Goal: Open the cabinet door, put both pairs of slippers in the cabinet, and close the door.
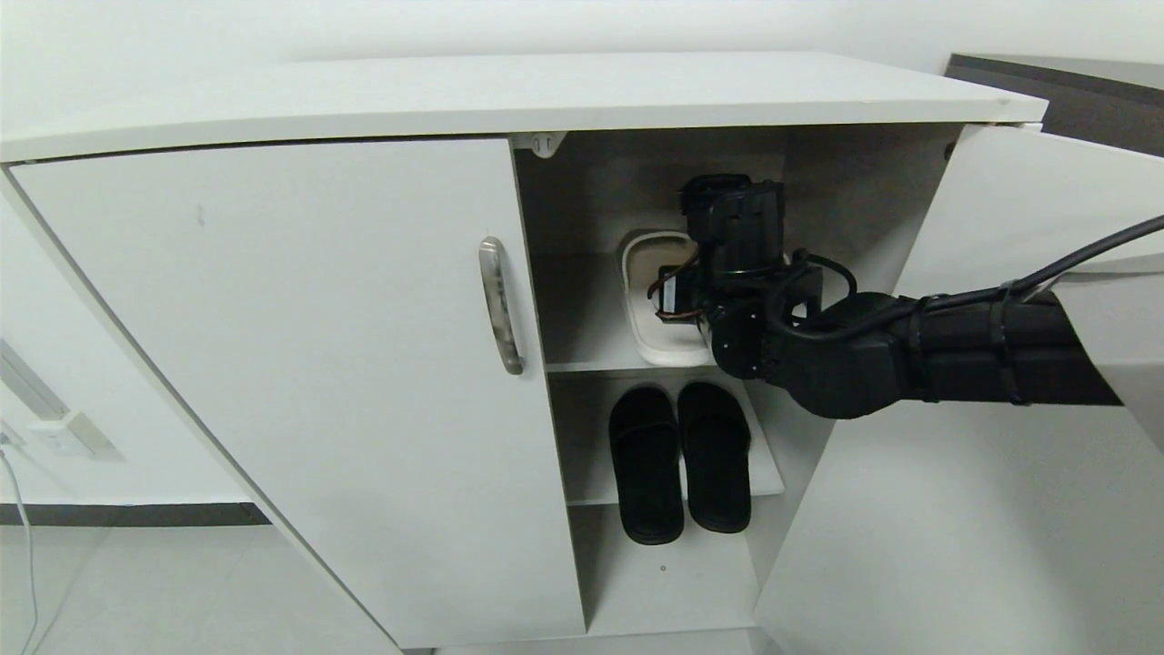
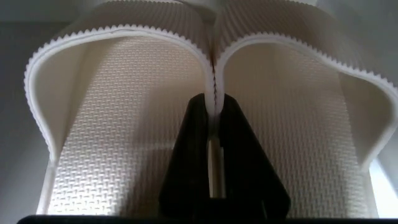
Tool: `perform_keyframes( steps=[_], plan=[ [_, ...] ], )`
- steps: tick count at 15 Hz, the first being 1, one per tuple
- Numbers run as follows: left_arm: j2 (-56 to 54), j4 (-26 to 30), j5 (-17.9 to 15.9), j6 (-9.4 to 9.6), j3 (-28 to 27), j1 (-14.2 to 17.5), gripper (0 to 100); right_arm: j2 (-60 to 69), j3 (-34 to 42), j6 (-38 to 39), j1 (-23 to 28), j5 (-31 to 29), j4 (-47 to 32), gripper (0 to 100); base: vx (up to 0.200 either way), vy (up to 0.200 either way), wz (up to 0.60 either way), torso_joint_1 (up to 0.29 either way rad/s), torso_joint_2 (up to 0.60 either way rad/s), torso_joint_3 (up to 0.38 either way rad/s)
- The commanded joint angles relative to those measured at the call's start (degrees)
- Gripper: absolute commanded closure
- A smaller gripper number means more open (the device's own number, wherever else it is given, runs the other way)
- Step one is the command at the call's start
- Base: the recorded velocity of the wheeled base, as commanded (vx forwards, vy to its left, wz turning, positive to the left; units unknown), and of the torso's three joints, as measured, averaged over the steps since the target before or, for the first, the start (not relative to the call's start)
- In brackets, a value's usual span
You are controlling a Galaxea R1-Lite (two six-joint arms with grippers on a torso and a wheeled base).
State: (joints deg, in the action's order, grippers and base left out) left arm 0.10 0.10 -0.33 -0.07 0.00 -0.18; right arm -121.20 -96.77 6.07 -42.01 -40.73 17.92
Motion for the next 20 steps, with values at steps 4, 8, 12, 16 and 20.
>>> perform_keyframes(
  steps=[4, 8, 12, 16, 20],
  plan=[
    [0.1, 0.0, 0.0, -0.01, 0.0, 0.0, 100, -1.9, -0.6, -0.4, 0.1, -0.1, -0.1, 100, 0.0, 0.0, 0.0, 0.0, 0.0, 0.0],
    [0.1, 0.0, 0.0, -0.1, 0.0, 0.0, 100, -1.8, -0.4, -0.4, 0.1, -0.1, -0.9, 0, 0.0, 0.0, 0.0, 0.0, 0.0, 0.0],
    [0.1, 0.0, 0.1, -0.1, 0.0, 0.0, 100, 1.3, 2.3, -0.4, -0.4, -0.2, -0.8, 0, 0.0, 0.0, 0.0, 0.0, 0.0, 0.0],
    [0.1, 0.0, 0.1, -0.1, 0.0, 0.0, 100, 7.7, 10.0, 0.3, -3.0, -0.5, -0.3, 0, 0.0, 0.0, 0.0, 0.0, 0.0, 0.0],
    [0.1, 0.0, 0.1, -0.1, 0.0, 0.0, 100, 13.8, 19.2, 0.3, -6.2, -0.6, 3.0, 0, 0.0, 0.0, 0.0, 0.0, 0.0, 0.0]
  ],
)
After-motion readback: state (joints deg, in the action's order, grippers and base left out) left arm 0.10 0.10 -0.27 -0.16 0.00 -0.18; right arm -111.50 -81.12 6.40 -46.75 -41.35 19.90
